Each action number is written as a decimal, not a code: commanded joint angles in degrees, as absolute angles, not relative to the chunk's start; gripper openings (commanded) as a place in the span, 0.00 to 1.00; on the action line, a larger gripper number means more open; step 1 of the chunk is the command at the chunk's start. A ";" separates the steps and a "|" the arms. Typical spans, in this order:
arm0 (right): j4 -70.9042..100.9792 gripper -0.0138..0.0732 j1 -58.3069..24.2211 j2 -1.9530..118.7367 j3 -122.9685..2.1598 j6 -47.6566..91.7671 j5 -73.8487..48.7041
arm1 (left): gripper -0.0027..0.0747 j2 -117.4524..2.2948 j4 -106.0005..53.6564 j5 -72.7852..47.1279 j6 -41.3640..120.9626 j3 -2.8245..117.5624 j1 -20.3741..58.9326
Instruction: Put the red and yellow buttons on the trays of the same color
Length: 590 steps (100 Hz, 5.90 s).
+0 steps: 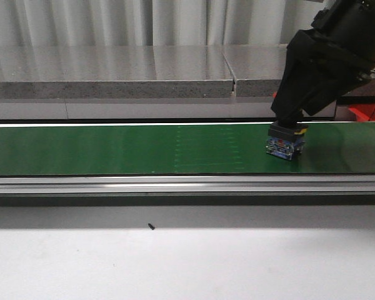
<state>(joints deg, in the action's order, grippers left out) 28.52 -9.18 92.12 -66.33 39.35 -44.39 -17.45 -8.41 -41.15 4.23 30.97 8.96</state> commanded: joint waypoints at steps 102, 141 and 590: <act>32.48 0.14 11.27 83.02 -67.78 39.56 -28.07 | 0.01 -17.89 -9.40 -37.10 3.81 32.43 9.48; 35.18 0.14 24.93 84.94 -67.78 39.56 -25.45 | 0.01 -17.89 -9.40 -37.10 3.81 32.43 9.48; 4.31 0.08 5.11 41.60 -33.38 -4.30 -23.03 | 0.01 -17.89 -9.40 -37.10 3.81 32.43 9.48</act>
